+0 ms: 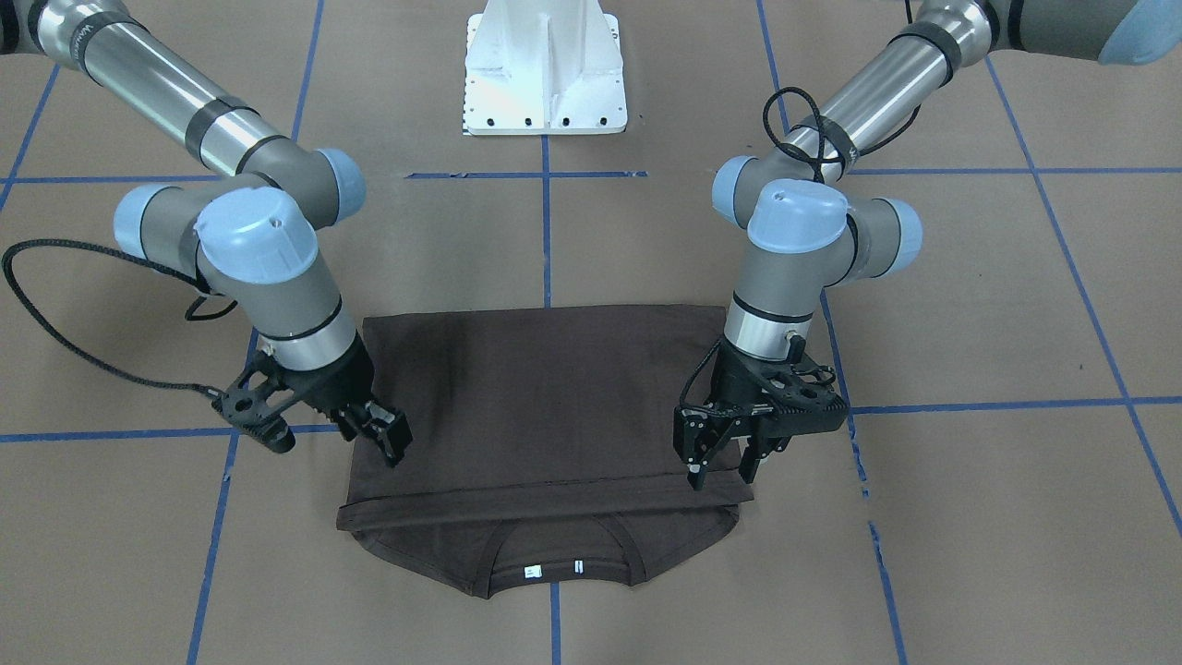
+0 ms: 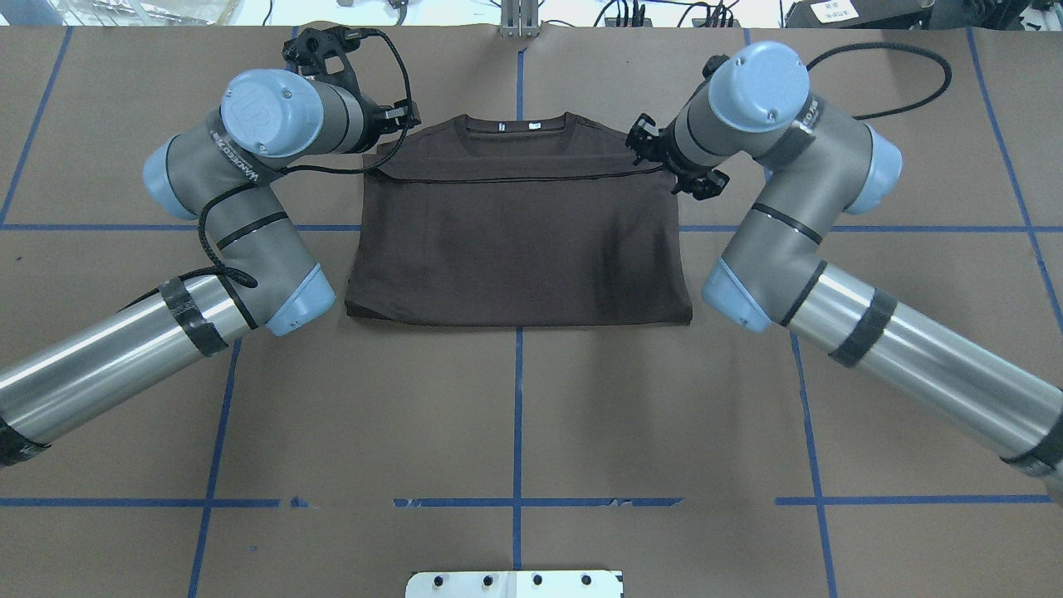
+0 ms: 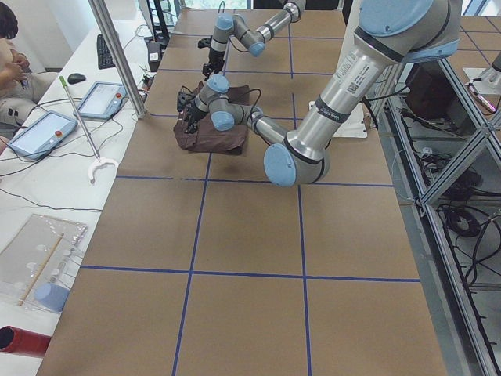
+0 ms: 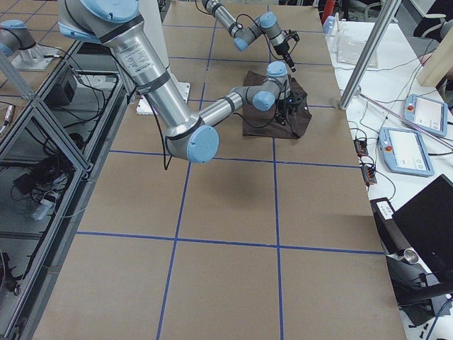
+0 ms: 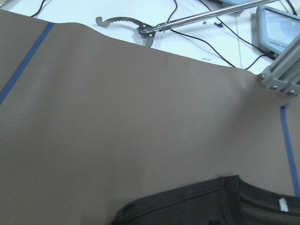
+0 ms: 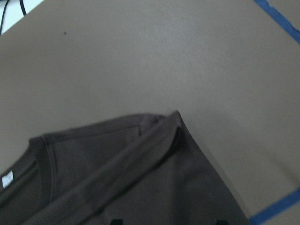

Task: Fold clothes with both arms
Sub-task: 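Release the hem and move the right gripper to the folded edge nearest it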

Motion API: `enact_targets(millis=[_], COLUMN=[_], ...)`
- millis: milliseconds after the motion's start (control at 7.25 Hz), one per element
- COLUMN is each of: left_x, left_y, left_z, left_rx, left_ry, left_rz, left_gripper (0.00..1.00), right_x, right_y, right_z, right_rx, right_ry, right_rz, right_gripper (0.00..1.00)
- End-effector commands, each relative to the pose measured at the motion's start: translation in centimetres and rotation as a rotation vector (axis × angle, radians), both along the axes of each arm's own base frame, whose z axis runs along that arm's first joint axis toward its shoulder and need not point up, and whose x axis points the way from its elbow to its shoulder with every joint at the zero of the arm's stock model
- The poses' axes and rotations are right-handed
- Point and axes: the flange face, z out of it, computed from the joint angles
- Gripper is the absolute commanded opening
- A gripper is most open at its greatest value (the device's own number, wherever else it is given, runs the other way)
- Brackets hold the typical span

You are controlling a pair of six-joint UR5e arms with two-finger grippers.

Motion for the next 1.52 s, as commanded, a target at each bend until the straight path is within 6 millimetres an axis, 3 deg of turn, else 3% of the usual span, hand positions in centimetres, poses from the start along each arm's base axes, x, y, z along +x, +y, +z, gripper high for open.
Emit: enact_targets(millis=[0, 138, 414, 690, 1103, 1379], left_x=[-1.8, -2.1, -2.0, -2.0, -2.0, -2.0], left_y=[2.2, 2.7, 3.2, 3.2, 3.2, 3.1], left_z=[1.4, 0.2, -0.4, -0.4, -0.3, -0.1], left_rx=[-0.002, 0.002, -0.006, -0.002, -0.005, -0.007], left_ry=[0.027, 0.051, 0.069, 0.070, 0.065, 0.061], left_rz=[0.026, 0.024, 0.020, 0.020, 0.017, 0.014], left_gripper=[0.69, 0.69, 0.69, 0.69, 0.69, 0.69], right_x=[-0.6, -3.4, -2.9, -1.6, -2.1, -2.9], right_y=[9.5, 12.3, 12.9, 14.1, 14.1, 13.9], right_z=[3.5, 4.4, 5.8, 5.0, 6.3, 6.4], right_rx=[-0.045, -0.025, -0.039, -0.052, -0.063, -0.065], right_ry=[-0.012, 0.020, 0.036, 0.011, 0.034, 0.039], right_rz=[0.018, 0.006, -0.002, -0.032, -0.028, -0.032], right_gripper=[0.77, 0.77, 0.76, 0.74, 0.70, 0.55])
